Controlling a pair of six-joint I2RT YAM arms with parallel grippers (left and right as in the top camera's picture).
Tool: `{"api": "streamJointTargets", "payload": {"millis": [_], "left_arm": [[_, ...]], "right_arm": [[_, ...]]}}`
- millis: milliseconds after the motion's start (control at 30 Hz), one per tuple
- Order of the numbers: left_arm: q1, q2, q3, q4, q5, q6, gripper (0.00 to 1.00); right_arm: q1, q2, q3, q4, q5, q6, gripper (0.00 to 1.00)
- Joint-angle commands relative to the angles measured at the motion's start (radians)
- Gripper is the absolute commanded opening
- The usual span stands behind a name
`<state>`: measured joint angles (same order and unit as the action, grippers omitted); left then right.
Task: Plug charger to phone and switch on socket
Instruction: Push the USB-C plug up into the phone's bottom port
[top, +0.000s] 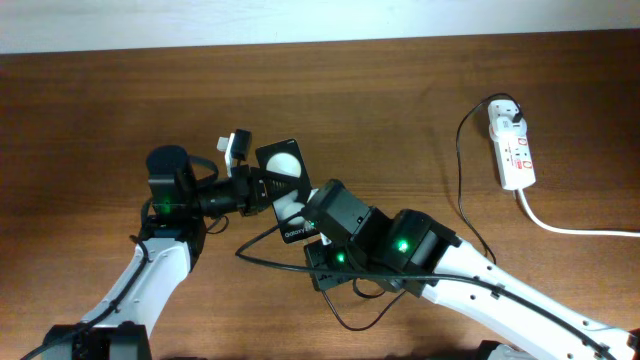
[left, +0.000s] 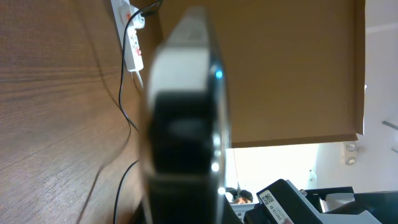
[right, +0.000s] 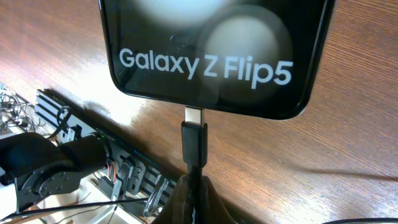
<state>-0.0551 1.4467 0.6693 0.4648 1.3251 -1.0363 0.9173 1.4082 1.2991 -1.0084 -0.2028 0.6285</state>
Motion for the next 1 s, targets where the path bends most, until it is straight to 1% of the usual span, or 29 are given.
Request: {"api": "streamJointTargets", "payload": {"millis": [0, 433, 567, 733, 967], "left_arm": [[-0.001, -0.009, 0.013, 0.01, 0.026, 0.021, 0.0], [-0.001, -0.009, 0.013, 0.01, 0.027, 0.021, 0.0], [-0.001, -0.009, 0.013, 0.01, 0.067, 0.021, 0.0], [-0.001, -0.009, 0.013, 0.01, 0.079, 0.021, 0.0], [-0.001, -0.009, 0.013, 0.01, 0.078, 0.021, 0.0]], "right_arm": [[0.005, -0.003, -0.003, 0.003, 0.028, 0.033, 0.04], [0.005, -0.003, -0.003, 0.038, 0.032, 0.038, 0.04], [0.005, -0.003, -0.003, 0.042, 0.084, 0.039, 0.04], [0.005, -0.003, -0.003, 0.085, 0.085, 0.039, 0.04], [0.005, -0.013, -0.003, 0.082, 0.167, 0.039, 0.04]]}}
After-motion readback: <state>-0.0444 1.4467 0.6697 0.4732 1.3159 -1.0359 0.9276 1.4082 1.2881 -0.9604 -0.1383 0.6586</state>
